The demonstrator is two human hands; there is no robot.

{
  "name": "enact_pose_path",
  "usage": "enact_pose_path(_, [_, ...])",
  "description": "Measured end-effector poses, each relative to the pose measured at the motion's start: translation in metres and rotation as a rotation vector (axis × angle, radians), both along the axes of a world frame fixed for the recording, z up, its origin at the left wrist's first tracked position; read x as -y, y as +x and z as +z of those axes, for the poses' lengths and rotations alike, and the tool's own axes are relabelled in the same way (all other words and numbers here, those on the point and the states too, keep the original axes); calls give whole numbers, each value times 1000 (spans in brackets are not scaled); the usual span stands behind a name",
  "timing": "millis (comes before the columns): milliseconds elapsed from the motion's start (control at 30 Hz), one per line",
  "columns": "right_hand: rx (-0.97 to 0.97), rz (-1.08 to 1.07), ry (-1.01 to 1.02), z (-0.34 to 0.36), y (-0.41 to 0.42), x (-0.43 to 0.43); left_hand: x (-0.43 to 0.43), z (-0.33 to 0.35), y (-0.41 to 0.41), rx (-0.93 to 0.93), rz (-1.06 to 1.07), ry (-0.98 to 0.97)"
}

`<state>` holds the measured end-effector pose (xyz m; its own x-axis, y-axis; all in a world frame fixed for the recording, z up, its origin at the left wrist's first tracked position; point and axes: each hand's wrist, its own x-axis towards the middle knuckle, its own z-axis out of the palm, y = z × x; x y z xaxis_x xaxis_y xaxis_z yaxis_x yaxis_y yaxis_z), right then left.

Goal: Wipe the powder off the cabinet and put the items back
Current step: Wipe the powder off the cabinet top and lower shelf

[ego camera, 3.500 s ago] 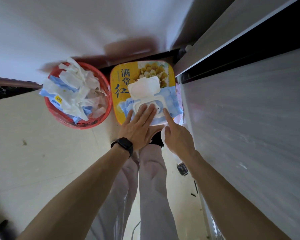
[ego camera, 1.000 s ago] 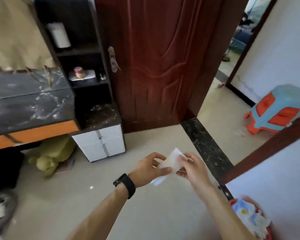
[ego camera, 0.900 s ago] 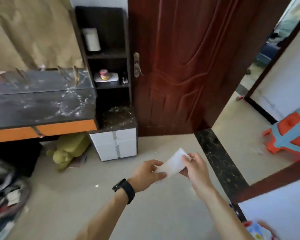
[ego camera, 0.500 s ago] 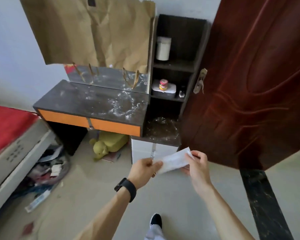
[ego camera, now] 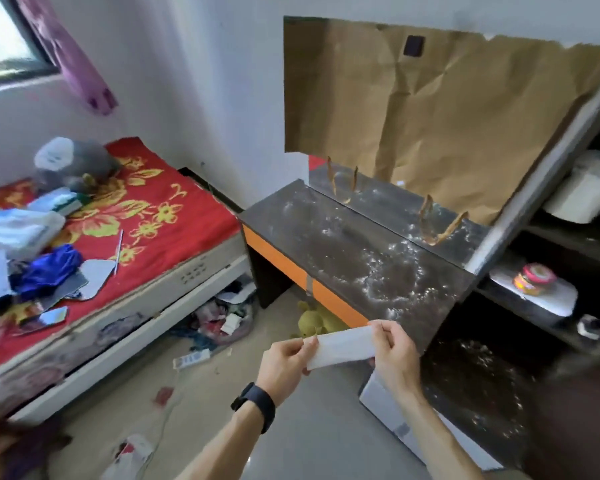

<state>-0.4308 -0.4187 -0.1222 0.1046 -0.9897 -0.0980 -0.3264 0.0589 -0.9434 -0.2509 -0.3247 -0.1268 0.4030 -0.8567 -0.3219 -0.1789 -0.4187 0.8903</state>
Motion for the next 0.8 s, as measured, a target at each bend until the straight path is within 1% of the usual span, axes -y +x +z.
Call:
enact_pose_path(133, [0, 177, 23, -7, 70, 46, 24, -2, 67, -4, 143, -25])
enact_pose_path(200, [-5, 219, 44, -14, 108, 72, 40, -7, 104, -4, 228, -38])
enact_pose_path(267, [-8, 248, 67, -24, 150, 100, 58, -15, 144, 15, 269, -28])
enact_pose_path(367, [-32, 321, 123, -38, 212, 135, 86, -27, 205, 21, 283, 6])
enact_pose_path(467, [-120, 413, 161, -49, 266, 164, 110, -39, 263, 45, 299, 50])
enact_pose_path(533, [-202, 435, 155, -53, 296, 181, 126, -45, 296, 58, 281, 95])
enact_pose_path(667, [-314, 402, 124, -55, 346, 216, 159, -60, 344, 89, 239, 186])
enact_pose_path(800, [-428, 458, 50, -54, 387, 261, 194, -75, 371, 50, 238, 253])
